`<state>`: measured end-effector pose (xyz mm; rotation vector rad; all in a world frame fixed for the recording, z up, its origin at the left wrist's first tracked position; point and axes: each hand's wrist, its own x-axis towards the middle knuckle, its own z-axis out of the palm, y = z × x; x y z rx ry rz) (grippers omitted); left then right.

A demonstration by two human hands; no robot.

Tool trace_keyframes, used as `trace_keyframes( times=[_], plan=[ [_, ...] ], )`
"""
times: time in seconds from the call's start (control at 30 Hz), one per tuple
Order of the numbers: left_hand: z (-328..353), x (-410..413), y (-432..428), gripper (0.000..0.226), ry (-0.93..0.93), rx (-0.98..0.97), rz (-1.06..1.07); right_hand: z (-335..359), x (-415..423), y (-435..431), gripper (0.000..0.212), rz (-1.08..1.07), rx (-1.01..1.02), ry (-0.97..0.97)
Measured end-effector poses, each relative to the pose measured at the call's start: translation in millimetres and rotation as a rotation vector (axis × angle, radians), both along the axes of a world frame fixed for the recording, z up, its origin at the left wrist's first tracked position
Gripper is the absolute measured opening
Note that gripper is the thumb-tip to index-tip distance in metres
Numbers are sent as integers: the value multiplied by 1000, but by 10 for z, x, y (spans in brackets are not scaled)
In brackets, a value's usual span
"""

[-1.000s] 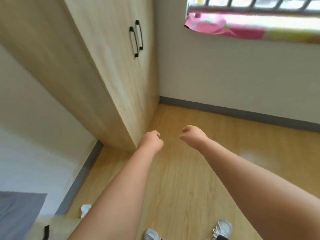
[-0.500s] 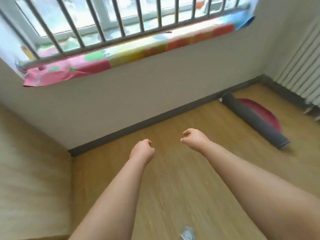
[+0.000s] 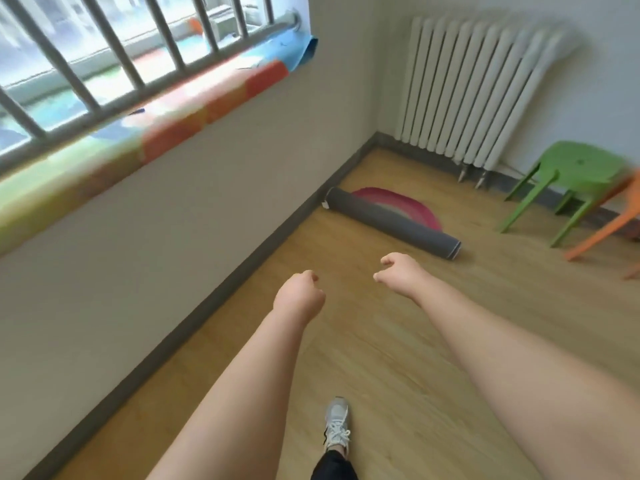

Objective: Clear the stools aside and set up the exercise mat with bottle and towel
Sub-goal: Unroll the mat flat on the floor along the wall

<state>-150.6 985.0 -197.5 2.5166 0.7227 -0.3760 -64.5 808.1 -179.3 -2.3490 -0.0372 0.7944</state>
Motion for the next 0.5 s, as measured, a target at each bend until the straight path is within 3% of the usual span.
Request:
trace_keyframes(
  times=[0.5],
  plan=[
    [-180,3107,-243,51,47,44,-459,-281,2328,-487,57,-287,-129,19]
  ],
)
